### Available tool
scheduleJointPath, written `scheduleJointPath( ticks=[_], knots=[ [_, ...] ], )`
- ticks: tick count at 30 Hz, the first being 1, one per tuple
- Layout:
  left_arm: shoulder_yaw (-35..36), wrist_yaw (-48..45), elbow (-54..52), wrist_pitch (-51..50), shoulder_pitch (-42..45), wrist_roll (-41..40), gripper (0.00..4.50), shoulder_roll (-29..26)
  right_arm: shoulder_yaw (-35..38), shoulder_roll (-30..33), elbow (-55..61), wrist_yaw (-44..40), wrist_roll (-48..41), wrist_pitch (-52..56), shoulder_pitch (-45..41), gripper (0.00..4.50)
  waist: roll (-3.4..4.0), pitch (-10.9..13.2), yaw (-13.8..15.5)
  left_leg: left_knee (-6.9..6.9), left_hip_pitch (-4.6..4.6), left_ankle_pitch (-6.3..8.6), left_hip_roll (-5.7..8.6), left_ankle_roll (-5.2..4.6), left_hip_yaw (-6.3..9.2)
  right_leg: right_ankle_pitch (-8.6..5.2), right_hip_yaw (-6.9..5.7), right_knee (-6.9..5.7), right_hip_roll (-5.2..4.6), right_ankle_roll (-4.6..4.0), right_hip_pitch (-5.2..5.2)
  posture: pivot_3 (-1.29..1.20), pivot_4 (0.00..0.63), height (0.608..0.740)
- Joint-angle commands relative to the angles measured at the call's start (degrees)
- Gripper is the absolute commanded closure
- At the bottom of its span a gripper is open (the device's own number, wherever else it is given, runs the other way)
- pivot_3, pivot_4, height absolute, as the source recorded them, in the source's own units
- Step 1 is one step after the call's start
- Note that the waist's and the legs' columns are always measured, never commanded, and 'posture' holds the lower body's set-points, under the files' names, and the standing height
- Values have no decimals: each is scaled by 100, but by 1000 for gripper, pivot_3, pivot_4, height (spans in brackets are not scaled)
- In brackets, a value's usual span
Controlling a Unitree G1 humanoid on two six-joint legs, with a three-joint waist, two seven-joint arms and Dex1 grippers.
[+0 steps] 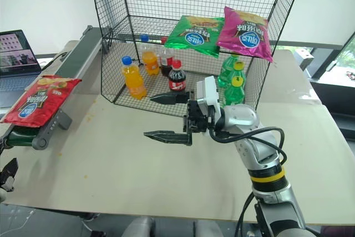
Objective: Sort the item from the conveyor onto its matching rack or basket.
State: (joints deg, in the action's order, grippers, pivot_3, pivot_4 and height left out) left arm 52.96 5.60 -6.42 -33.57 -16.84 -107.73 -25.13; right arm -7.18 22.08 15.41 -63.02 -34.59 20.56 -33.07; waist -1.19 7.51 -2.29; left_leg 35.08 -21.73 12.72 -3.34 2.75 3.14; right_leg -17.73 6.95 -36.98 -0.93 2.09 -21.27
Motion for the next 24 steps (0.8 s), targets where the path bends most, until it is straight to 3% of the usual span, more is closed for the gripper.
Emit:
scheduleJointPath(
  ticks=[1, 14, 17, 24],
  knots=[
    [112, -117, -5, -6, 26, 82, 17, -188, 112, 33, 216, 35, -59, -98, -78, 0, 1, 1, -1, 0, 0, 0, 0, 0, 0, 0, 0, 0, 0, 0, 0, 0, 150, 740],
    [318, -518, 134, -75, 58, 109, 17, -455, 116, 48, 278, 122, -98, -67, -7, 0, 3, 4, -2, -11, 0, -1, 0, 2, 0, -1, 0, 8, 0, -2, -3, 0, 150, 740],
    [427, -611, 214, -47, 89, 63, 806, -494, 111, 52, 304, 139, -107, -60, 10, 0, 3, 4, -5, -13, 0, -1, -1, 3, 0, -1, 1, 10, 0, -2, -3, 0, 150, 740],
    [333, -638, 119, -153, 183, 60, 4018, -492, 108, 86, 377, 218, -61, -59, 69, 0, 3, 6, 0, -15, -1, -1, -1, 3, 0, -2, 0, 11, 0, -3, -4, 0, 150, 740]
  ],
)
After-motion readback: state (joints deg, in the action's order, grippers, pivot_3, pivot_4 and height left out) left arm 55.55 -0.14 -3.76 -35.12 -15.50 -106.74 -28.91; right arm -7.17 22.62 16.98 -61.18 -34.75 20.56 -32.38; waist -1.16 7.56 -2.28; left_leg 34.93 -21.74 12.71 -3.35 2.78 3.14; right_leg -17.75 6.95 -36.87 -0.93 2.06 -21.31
